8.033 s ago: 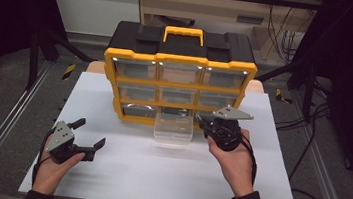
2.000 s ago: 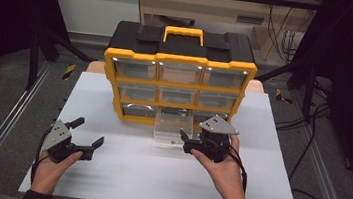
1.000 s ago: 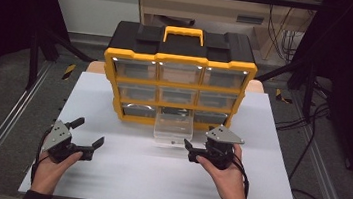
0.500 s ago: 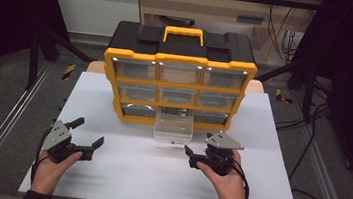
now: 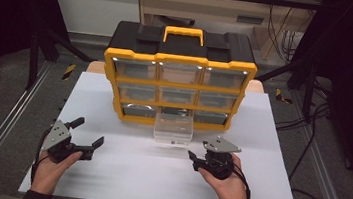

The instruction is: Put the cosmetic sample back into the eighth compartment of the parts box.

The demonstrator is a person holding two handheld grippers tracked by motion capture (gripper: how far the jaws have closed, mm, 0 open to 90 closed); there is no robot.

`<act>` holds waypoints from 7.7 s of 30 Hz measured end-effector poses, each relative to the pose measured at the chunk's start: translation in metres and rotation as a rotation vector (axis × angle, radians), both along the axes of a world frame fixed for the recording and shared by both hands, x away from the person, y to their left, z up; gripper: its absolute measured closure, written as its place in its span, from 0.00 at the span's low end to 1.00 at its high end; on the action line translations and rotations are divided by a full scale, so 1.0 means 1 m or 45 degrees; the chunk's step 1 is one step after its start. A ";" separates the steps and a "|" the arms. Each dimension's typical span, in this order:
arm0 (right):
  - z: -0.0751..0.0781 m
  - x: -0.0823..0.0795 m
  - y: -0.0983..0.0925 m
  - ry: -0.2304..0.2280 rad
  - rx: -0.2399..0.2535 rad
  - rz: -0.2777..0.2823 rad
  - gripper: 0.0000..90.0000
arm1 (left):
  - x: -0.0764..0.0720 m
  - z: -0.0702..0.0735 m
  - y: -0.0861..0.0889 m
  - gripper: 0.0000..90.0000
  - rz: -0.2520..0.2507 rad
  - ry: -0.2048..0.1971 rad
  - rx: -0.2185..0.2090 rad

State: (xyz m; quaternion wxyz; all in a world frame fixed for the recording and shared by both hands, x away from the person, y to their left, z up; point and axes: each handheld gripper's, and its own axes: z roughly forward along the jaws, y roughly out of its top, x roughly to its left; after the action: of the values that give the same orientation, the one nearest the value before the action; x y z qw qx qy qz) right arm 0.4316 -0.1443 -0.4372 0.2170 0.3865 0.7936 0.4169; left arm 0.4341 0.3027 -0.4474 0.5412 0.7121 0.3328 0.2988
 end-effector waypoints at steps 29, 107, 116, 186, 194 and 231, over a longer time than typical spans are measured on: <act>-0.006 -0.005 0.009 0.022 -0.042 0.078 1.00 | 0.000 0.000 0.000 0.03 -0.001 -0.002 0.000; -0.018 0.022 0.056 -0.118 -0.150 0.081 1.00 | 0.000 0.001 0.002 0.02 0.007 -0.001 -0.030; -0.018 0.023 0.059 -0.143 -0.175 0.092 1.00 | 0.000 0.001 0.002 0.02 0.007 -0.002 -0.029; -0.008 0.050 0.070 -0.179 -0.189 0.071 1.00 | 0.000 0.001 0.003 0.03 0.010 -0.006 -0.032; -0.008 0.051 0.071 -0.181 -0.191 0.074 1.00 | 0.000 0.002 0.003 0.02 0.013 -0.007 -0.035; -0.009 0.060 0.075 -0.172 -0.176 0.049 1.00 | 0.000 0.003 0.004 0.02 0.012 -0.015 -0.039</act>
State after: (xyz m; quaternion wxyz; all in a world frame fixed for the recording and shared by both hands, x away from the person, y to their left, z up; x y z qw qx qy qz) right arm 0.4914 -0.0696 -0.4459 0.2880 0.3263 0.8112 0.3905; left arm 0.4337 0.3066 -0.4446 0.5525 0.7005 0.3374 0.3004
